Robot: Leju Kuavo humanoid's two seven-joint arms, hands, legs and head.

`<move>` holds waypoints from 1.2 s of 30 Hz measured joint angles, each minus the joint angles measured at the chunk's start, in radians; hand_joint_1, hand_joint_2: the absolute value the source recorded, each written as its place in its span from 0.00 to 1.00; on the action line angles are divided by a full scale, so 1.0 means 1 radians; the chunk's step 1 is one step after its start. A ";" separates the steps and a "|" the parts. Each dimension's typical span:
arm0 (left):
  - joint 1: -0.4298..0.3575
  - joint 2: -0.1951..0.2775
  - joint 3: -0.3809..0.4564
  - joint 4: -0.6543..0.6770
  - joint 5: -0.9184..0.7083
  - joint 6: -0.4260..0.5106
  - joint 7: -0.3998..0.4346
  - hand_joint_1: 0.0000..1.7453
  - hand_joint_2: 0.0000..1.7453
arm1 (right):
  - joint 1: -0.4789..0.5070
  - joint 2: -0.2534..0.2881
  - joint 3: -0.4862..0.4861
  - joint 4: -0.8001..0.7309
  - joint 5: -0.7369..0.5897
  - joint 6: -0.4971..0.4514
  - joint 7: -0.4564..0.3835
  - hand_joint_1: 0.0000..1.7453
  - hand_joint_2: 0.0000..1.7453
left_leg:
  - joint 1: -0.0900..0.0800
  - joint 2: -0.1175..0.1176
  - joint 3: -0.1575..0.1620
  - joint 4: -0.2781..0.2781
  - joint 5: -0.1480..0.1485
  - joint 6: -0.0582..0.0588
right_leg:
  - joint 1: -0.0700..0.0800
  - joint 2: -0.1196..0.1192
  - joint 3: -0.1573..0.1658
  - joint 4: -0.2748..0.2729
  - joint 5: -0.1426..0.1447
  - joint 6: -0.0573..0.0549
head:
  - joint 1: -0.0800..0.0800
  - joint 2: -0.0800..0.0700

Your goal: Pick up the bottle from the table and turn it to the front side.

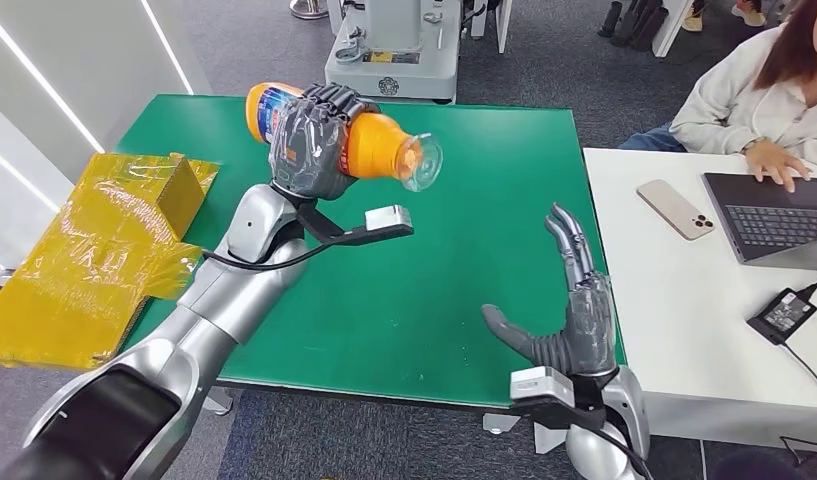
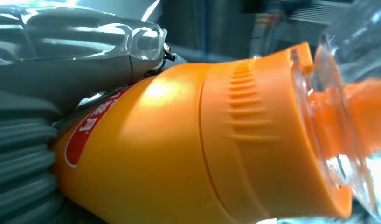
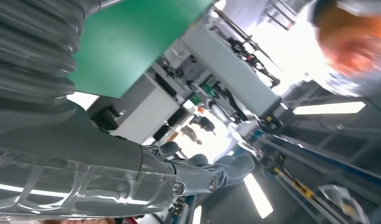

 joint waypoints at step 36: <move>0.018 0.519 -0.037 0.301 -0.046 -0.093 0.069 0.99 1.00 | 0.091 -0.053 -0.072 -0.142 -0.088 0.060 -0.124 0.00 1.00 | 0.001 0.003 0.000 -0.001 0.001 -0.002 | 0.001 0.003 -0.002 0.002 0.000 -0.001 | 0.000 0.000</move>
